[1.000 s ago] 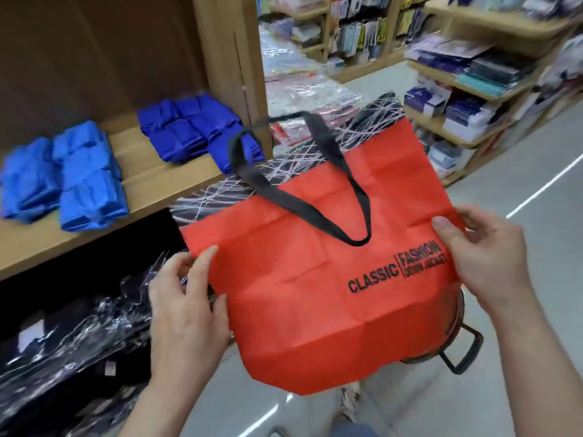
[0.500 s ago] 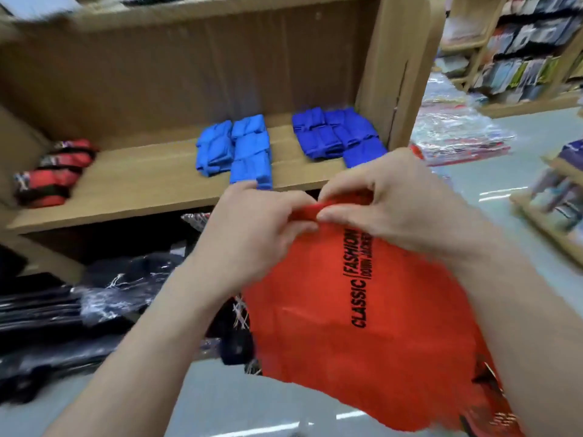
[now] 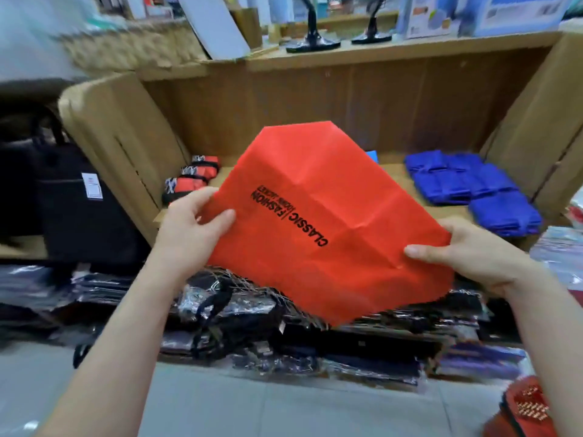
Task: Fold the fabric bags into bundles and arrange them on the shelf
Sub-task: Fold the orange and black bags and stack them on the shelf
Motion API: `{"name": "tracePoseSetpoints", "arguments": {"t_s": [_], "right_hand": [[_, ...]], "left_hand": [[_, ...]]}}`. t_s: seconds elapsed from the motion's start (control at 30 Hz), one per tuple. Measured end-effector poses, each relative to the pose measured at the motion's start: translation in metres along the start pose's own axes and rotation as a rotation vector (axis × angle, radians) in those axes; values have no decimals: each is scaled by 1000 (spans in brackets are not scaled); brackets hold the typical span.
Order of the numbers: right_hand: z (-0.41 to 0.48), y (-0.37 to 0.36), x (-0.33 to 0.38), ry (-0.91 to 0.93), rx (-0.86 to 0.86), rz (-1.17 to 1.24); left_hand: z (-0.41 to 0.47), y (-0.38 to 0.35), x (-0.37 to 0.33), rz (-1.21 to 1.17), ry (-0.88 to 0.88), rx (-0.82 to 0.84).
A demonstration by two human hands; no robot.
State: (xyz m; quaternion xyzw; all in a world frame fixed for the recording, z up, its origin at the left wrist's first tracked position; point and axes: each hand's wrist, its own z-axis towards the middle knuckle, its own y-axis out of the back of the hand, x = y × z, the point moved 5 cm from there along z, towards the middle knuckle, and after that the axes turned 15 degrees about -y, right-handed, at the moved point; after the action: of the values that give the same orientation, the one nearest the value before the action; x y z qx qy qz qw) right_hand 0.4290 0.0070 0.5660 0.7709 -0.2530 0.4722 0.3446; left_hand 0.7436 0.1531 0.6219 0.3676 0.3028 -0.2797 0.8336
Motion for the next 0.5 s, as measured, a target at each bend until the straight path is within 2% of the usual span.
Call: {"name": "tracePoseSetpoints", "arguments": {"t_s": [0.07, 0.13, 0.27, 0.33, 0.4, 0.47, 0.5], "right_hand": [[9, -14, 40, 68, -73, -79], [17, -28, 85, 183, -164, -193], [27, -37, 164, 388, -497, -250], [27, -29, 191, 427, -638, -266], [36, -23, 207, 349, -648, -248], [48, -27, 205, 219, -516, -145], [53, -33, 203, 216, -437, -30]], "left_hand": [[19, 22, 2, -103, 2, 64], [45, 49, -2, -90, -52, 79], [105, 102, -7, -30, -220, 30], [134, 123, -7, -3, -312, -23], [158, 136, -1, -62, -368, -81], [173, 136, 5, -183, -413, -100], [176, 133, 7, -223, -433, -109]]}}
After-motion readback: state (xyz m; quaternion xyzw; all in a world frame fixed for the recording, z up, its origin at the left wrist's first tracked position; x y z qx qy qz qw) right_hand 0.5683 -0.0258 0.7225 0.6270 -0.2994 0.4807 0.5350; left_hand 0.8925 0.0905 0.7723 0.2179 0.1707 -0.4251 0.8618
